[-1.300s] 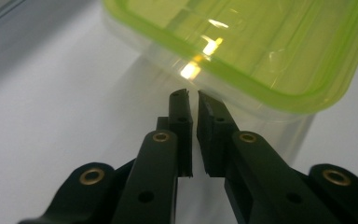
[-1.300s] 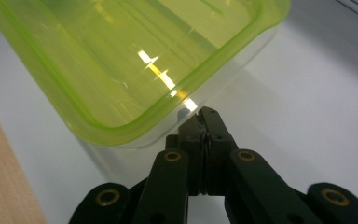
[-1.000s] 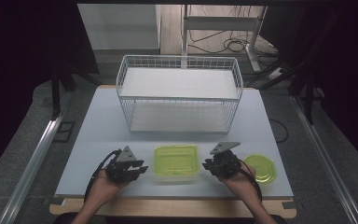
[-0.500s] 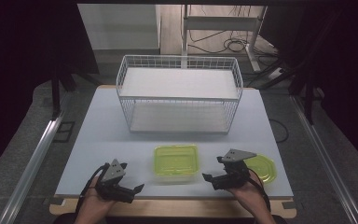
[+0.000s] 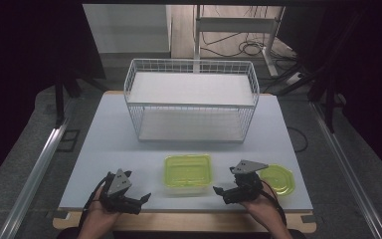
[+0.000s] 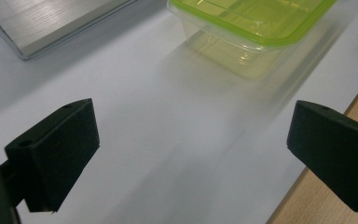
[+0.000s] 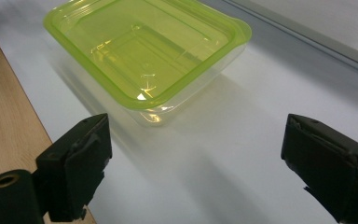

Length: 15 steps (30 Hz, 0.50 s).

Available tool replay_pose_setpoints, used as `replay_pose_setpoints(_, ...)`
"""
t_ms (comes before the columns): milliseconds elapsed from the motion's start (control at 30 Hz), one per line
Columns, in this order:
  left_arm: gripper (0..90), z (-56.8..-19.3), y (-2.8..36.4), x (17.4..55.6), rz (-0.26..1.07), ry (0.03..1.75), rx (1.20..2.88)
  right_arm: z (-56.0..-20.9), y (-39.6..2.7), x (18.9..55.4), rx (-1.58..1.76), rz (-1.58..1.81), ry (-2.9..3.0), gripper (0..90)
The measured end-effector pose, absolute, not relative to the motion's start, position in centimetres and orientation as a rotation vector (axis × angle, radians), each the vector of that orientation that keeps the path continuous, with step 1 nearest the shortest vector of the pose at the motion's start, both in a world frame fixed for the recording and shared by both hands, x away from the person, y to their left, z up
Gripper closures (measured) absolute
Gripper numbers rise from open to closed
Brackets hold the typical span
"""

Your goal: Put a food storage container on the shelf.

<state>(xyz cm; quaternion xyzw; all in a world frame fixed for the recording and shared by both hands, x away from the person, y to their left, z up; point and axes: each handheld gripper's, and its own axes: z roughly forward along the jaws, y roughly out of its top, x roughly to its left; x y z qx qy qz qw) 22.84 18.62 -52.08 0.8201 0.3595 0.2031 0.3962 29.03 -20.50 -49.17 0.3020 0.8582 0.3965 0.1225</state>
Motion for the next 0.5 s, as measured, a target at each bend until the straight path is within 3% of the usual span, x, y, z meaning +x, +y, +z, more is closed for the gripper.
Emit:
replay_pose_setpoints(233, 2.1, -52.5, 18.3, 22.9, 0.516, 0.889, 2.122, -49.5, -20.4, 29.4, 0.935, 1.122, 2.514, 4.1)
replay_pose_setpoints(500, 2.1, -52.6, 18.1, 22.9, 0.517, 0.876, 2.129, -48.1, -20.5, 30.9, 1.088, 1.229, 2.511, 26.1)
